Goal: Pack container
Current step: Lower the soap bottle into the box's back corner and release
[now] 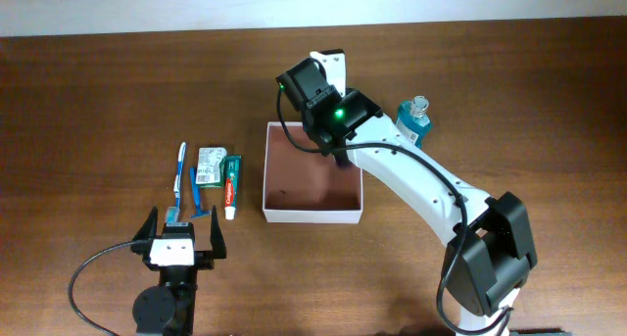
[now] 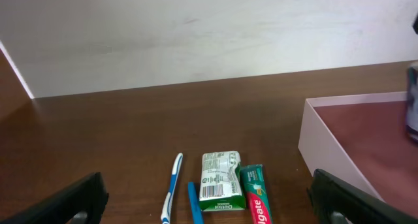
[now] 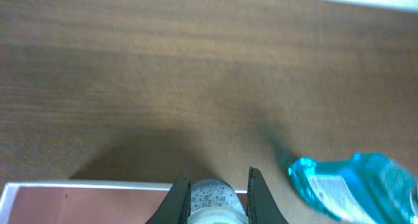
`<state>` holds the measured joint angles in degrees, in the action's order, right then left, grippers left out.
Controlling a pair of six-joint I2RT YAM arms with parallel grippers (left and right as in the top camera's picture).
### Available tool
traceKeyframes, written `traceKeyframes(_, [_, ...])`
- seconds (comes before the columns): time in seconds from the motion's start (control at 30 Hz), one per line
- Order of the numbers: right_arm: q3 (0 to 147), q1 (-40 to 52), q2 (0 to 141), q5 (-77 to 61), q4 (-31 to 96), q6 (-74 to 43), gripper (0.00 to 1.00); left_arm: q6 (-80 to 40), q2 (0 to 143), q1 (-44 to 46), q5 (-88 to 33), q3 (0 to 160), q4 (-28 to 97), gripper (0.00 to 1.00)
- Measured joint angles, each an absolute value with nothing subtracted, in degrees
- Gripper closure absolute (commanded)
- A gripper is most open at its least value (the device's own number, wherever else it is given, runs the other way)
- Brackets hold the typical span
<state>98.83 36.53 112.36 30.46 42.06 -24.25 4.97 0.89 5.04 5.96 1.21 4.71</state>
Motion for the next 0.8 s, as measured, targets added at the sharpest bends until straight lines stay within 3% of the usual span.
traceKeyframes(0.8, [98.83, 36.53, 112.36, 26.39, 43.18, -17.54, 0.95, 4.97, 0.89, 5.04, 5.93, 1.21, 4.71, 0.01])
